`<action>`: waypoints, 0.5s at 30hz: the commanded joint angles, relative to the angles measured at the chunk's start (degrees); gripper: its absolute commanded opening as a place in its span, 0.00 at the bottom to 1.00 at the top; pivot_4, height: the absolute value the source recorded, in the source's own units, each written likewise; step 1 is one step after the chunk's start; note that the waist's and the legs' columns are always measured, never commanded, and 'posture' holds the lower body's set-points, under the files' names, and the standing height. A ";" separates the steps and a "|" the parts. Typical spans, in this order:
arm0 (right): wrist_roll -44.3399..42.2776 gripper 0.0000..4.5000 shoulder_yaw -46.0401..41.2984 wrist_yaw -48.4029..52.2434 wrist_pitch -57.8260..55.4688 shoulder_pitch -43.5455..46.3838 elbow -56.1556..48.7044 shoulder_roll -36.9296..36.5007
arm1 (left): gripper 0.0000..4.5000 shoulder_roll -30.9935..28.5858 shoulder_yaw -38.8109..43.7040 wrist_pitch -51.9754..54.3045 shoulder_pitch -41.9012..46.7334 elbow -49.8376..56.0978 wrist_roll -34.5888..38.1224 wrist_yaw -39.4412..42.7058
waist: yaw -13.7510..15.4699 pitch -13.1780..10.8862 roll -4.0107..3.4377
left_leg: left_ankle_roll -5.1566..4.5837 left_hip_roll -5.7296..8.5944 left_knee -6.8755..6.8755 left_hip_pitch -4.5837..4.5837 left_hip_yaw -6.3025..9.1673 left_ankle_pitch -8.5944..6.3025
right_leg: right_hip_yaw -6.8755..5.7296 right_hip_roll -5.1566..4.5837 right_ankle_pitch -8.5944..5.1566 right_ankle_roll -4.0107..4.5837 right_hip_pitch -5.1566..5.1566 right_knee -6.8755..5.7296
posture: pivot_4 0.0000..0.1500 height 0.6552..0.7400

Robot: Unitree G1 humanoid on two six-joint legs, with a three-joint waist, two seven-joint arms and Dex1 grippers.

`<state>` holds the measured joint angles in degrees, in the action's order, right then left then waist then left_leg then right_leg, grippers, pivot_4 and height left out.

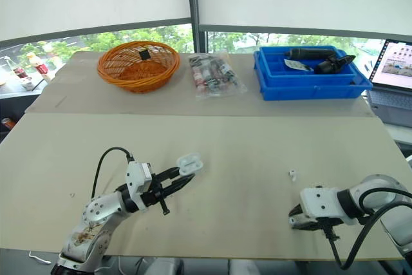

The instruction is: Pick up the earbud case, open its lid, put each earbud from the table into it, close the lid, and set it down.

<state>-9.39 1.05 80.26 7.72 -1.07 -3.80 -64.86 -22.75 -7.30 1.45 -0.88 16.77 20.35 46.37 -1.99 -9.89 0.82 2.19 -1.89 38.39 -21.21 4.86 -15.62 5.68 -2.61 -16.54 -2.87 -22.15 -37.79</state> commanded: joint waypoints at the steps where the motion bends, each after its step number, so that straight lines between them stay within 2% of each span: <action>1: -0.97 0.74 -1.81 -0.42 -2.47 -1.91 -1.59 -0.92 | 0.13 -0.19 0.25 -0.25 -0.07 2.00 0.57 0.08 | 0.26 0.00 0.00 | 0.00 0.00 0.00 0.00 0.00 0.00 | 0.00 0.00 0.00 0.00 0.00 0.00 | 1.00 0.72; 6: -4.28 0.74 -8.27 -2.40 -9.84 -5.68 -11.59 -2.66 | 0.13 -0.52 0.45 -0.29 -0.16 1.72 0.67 0.36 | 1.14 -0.01 -0.03 | 0.00 0.01 0.01 -0.02 0.01 0.00 | -0.01 -0.01 0.00 0.00 -0.02 0.00 | 1.00 0.72; 9: -2.91 0.74 -10.05 -3.25 -13.18 -6.67 -18.87 -4.75 | 0.13 -0.56 0.46 -0.29 -0.14 1.50 0.66 0.43 | 1.05 0.00 -0.06 | 0.00 0.01 0.02 -0.01 0.01 0.00 | 0.00 0.00 0.00 0.00 -0.02 -0.08 | 1.00 0.72; 15: 7.22 0.74 -3.50 -3.16 -12.97 -3.59 -24.43 -10.90 | 0.13 -0.12 -0.29 -0.31 0.03 1.49 0.24 0.20 | 1.06 0.00 -0.06 | 0.01 0.00 0.01 0.01 0.00 0.00 | -0.01 0.00 -0.01 0.00 -0.02 -0.04 | 1.00 0.72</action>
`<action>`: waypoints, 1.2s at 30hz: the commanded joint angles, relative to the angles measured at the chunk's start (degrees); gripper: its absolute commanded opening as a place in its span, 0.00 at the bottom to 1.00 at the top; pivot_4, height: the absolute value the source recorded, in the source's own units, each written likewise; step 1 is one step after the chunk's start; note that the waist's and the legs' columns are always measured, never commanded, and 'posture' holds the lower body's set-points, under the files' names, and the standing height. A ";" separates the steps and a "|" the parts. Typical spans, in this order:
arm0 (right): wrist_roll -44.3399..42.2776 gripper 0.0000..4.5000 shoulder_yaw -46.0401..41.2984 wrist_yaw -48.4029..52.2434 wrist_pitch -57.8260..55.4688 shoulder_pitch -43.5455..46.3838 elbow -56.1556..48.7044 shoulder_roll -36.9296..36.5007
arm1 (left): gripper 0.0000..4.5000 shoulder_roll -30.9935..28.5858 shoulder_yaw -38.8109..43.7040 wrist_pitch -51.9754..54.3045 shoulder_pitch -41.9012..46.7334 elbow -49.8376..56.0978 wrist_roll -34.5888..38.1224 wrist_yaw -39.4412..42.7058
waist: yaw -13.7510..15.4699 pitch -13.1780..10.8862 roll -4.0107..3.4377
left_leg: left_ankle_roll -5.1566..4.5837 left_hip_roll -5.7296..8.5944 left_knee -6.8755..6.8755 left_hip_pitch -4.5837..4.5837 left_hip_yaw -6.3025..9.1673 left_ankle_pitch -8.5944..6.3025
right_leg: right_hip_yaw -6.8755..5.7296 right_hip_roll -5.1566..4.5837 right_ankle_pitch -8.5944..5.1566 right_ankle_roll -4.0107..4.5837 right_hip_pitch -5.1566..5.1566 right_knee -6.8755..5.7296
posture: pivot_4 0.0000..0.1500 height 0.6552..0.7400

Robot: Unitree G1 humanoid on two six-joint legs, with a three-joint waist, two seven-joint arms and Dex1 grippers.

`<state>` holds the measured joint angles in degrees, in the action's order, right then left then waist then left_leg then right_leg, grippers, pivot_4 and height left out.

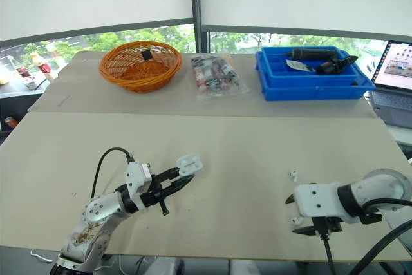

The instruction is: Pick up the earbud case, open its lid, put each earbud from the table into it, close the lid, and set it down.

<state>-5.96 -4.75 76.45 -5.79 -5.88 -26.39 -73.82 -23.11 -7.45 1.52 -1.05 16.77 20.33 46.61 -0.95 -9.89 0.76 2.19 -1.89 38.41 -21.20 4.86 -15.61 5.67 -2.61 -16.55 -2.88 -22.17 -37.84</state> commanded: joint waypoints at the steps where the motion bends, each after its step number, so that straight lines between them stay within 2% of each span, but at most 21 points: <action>1: 4.97 0.74 4.08 0.87 0.62 2.46 -2.14 -2.16 | 0.13 0.27 -0.24 -0.40 0.21 1.49 0.20 -0.06 | 0.05 0.00 0.01 | 0.00 -0.01 0.00 -0.01 0.00 0.00 | -0.01 0.00 0.00 0.00 0.00 0.03 | 1.00 0.72; 9: 12.93 0.74 15.70 2.81 3.43 13.23 1.83 0.46 | 0.13 0.32 -0.41 -0.57 -0.17 1.77 -0.09 -0.64 | 0.00 0.00 0.01 | 0.00 -0.01 0.00 -0.01 -0.01 0.00 | 0.00 0.00 0.00 0.01 -0.03 0.03 | 1.00 0.72; 17: 14.38 0.74 18.80 4.76 4.77 14.68 3.35 1.82 | 0.13 0.35 -0.55 -0.56 -0.65 2.23 -0.16 -1.33 | 0.07 0.00 0.00 | 0.00 -0.01 0.00 -0.02 -0.01 0.00 | -0.01 -0.01 0.01 0.01 -0.04 0.02 | 1.00 0.72; 22: 13.99 0.42 18.80 5.29 3.27 13.92 2.37 2.32 | 0.13 0.57 -0.71 -0.61 -0.49 2.05 -0.29 -1.50 | 0.07 0.00 0.01 | 0.00 -0.01 0.00 -0.02 0.00 0.00 | -0.01 -0.01 0.01 0.01 -0.04 0.01 | 1.00 0.72; 26: 13.15 0.10 17.98 5.66 1.78 13.38 1.03 2.35 | 0.13 0.85 -0.85 -0.80 -0.26 1.64 -0.43 -1.33 | -0.14 0.00 0.02 | 0.00 -0.03 0.00 0.01 0.00 0.00 | -0.02 0.01 0.01 0.02 -0.03 -0.02 | 1.00 0.72; 27: 12.61 0.08 17.37 5.72 1.22 13.13 0.58 2.15 | 0.13 0.93 -0.89 -0.83 -0.14 1.51 -0.45 -1.26 | -0.11 0.00 0.01 | 0.00 -0.04 0.00 0.02 0.00 0.00 | -0.02 0.01 0.01 0.02 -0.03 -0.03 | 1.00 0.72; 33: 8.09 0.08 12.56 5.08 -4.29 13.02 -1.46 1.82 | 0.13 1.40 -1.08 -1.14 0.78 0.46 -0.51 -0.86 | 0.02 0.00 0.01 | 0.00 -0.01 0.00 0.00 0.00 0.00 | -0.02 -0.01 0.01 0.02 -0.03 -0.03 | 1.00 0.72; 36: 3.02 0.08 7.06 3.47 -11.58 13.05 -3.11 2.53 | 0.13 2.13 -1.40 -1.49 2.04 -0.41 -0.44 -0.59 | 0.05 0.00 0.01 | 0.00 -0.01 0.00 0.00 0.00 0.00 | -0.01 0.00 0.01 0.02 -0.03 -0.04 | 1.00 0.72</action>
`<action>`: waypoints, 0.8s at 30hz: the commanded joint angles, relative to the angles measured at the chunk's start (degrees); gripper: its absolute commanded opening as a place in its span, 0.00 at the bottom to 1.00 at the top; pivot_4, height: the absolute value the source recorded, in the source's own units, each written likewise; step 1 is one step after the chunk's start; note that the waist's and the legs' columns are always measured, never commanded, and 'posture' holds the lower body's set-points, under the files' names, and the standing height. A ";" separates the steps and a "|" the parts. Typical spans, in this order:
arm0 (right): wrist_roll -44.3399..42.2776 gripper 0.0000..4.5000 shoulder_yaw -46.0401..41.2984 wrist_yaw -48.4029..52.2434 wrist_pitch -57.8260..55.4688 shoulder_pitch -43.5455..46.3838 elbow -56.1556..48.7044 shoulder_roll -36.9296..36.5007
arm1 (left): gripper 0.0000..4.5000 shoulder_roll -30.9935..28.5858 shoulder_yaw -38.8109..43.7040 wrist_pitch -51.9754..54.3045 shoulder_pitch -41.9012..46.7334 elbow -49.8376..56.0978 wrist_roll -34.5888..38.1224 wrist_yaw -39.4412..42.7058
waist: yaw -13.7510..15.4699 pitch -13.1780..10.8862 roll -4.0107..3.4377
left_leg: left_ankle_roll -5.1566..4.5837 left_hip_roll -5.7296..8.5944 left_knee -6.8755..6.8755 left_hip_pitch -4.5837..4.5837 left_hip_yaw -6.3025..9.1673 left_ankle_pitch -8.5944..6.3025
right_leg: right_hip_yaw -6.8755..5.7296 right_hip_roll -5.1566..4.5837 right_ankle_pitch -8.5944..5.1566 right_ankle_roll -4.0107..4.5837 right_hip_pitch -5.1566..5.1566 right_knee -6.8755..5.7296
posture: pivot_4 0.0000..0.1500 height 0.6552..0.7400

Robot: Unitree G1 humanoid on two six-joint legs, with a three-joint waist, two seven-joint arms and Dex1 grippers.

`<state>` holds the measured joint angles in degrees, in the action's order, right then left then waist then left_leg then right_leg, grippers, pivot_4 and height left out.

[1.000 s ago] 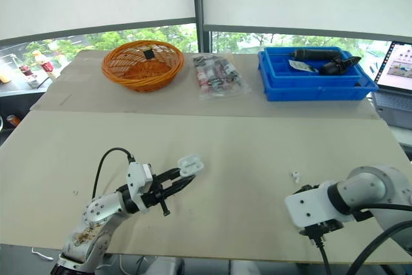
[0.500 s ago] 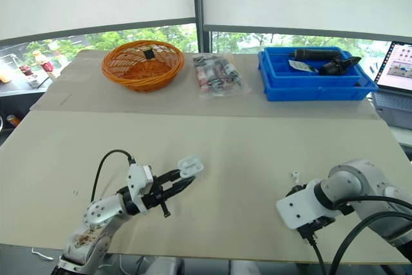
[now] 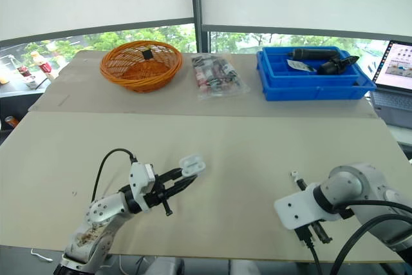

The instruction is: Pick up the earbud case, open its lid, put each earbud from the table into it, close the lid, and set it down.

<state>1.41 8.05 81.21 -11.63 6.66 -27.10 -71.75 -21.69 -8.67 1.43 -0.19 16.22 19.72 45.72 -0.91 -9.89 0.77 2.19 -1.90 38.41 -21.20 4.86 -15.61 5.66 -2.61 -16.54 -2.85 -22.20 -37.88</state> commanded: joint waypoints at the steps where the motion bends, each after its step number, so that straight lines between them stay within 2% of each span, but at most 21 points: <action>1: -5.34 0.08 -6.63 -1.73 -7.33 0.59 -2.72 0.63 | 0.13 0.90 -0.22 -1.56 1.57 -0.30 0.16 0.39 | 0.02 0.00 0.00 | 0.00 0.00 0.00 0.00 0.00 0.00 | 0.00 0.00 0.00 0.00 0.00 0.00 | 1.00 0.72; 6: -16.65 0.08 -15.90 -8.04 -25.60 1.23 -7.78 6.17 | 0.13 2.96 -0.39 -2.00 5.30 -3.74 0.26 0.50 | 0.11 0.00 0.02 | 0.00 0.01 0.02 -0.04 0.02 0.00 | -0.01 0.00 0.00 0.00 0.00 0.00 | 1.00 0.72; 10: -28.69 0.08 -22.64 -18.56 -43.25 5.63 -13.43 16.65 | 0.13 5.05 -0.20 -1.87 8.96 -6.79 0.53 0.46 | 0.02 -0.01 0.04 | 0.00 0.02 0.10 -0.10 0.03 0.00 | -0.02 0.01 0.01 0.00 -0.01 -0.02 | 1.00 0.72; 14: -39.52 0.08 -29.00 -31.61 -56.96 12.20 -17.28 30.84 | 0.13 6.89 0.23 -0.77 11.67 -8.96 1.07 -0.01 | 0.01 -0.01 0.04 | 0.00 0.01 0.12 -0.12 0.07 0.00 | -0.05 0.03 0.01 0.00 -0.02 -0.06 | 1.00 0.72; 17: -44.49 0.08 -31.53 -42.53 -61.79 17.03 -18.58 43.34 | 0.13 7.87 0.19 -0.61 13.52 -10.20 1.05 0.02 | -0.01 0.00 0.04 | 0.00 0.03 0.15 -0.16 0.10 0.00 | -0.06 0.04 0.01 0.00 -0.04 -0.09 | 1.00 0.72; 21: -46.57 0.08 -31.34 -55.67 -61.47 20.21 -18.82 57.90 | 0.13 8.94 -0.01 0.15 16.01 -11.74 0.31 -0.93 | -0.07 0.02 0.01 | 0.00 0.03 0.15 -0.20 0.12 0.00 | -0.08 0.03 0.00 0.00 -0.13 -0.15 | 1.00 0.72; 24: -46.39 0.08 -28.53 -60.86 -59.41 18.91 -19.01 63.05 | 0.13 9.23 -0.10 0.64 17.70 -12.31 -0.07 -1.15 | 0.03 0.03 -0.02 | 0.00 0.04 0.16 -0.29 0.17 0.00 | -0.12 0.02 0.00 0.00 -0.19 -0.16 | 1.00 0.72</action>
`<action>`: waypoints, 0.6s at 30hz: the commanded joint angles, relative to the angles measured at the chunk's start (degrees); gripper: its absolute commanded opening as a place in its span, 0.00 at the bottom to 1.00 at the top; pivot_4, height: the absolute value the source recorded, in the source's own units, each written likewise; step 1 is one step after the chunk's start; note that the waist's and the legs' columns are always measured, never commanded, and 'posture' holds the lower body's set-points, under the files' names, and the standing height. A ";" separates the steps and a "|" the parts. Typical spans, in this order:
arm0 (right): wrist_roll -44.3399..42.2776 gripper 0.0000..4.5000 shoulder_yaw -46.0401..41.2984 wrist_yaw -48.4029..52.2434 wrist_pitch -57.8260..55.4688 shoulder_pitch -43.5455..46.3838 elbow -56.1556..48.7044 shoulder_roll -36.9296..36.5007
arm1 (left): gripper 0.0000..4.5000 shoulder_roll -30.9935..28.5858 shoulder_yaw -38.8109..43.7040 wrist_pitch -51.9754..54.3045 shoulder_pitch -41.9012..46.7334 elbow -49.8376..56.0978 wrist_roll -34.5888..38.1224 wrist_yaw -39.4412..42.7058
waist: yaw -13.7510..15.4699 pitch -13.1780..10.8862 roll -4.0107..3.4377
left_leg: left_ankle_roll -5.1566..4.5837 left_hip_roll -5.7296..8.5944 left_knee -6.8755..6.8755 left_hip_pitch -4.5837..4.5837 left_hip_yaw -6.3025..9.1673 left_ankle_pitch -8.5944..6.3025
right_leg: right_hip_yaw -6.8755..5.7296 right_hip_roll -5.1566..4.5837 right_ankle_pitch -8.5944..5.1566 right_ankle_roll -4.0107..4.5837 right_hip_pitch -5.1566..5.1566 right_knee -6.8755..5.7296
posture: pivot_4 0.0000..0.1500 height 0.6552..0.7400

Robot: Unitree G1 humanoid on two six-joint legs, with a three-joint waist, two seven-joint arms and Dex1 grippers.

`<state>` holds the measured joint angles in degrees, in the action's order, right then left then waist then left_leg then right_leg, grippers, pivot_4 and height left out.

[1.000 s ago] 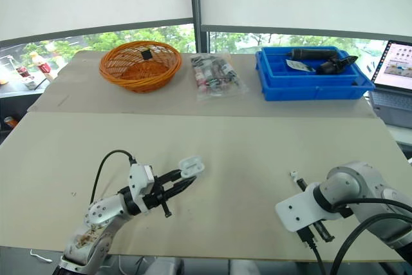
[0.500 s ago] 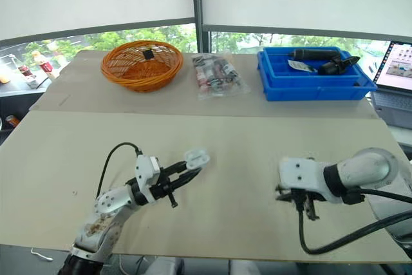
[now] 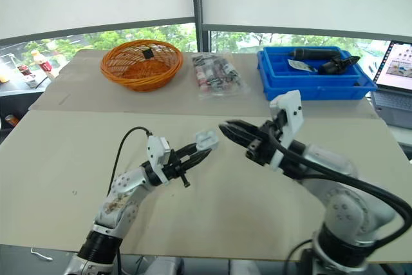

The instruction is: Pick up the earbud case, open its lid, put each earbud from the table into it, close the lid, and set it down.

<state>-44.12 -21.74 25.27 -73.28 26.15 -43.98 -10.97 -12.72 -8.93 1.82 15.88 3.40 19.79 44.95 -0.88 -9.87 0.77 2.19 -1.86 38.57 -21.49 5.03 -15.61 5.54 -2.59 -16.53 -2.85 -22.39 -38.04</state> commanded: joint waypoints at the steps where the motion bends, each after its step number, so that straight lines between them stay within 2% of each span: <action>1: -0.80 0.08 2.32 -6.22 2.96 -1.20 -2.16 3.58 | 0.13 0.26 0.15 0.47 2.13 0.38 -0.19 -0.42 | 0.00 0.01 -0.01 | 0.00 0.01 0.01 -0.05 0.00 0.00 | 0.01 -0.02 0.00 0.00 -0.04 0.01 | 1.00 0.72; 5: 0.54 0.08 7.03 -9.56 7.19 -3.92 -1.72 6.92 | 0.13 0.24 0.23 1.30 3.43 0.15 -0.08 -0.66 | -0.34 0.02 -0.03 | 0.00 -0.01 0.02 -0.10 0.00 0.00 | 0.00 0.01 0.00 0.00 -0.14 -0.04 | 1.00 0.72; 18: 8.94 0.08 19.11 -13.81 21.87 -10.43 2.20 7.14 | 0.13 -0.62 0.01 1.59 4.22 0.61 -0.40 0.63 | -1.65 0.01 -0.03 | 0.01 -0.02 0.01 -0.19 0.03 0.01 | 0.00 0.02 0.00 0.00 -0.23 -0.05 | 1.00 0.72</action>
<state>-35.84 -3.77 11.69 -54.00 15.98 -40.92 -3.70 -13.22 -8.98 3.89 19.11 2.70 19.28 45.21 -2.54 -9.86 0.74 2.20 -1.88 38.58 -21.69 5.06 -15.60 5.54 -2.57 -16.53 -2.85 -22.62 -38.08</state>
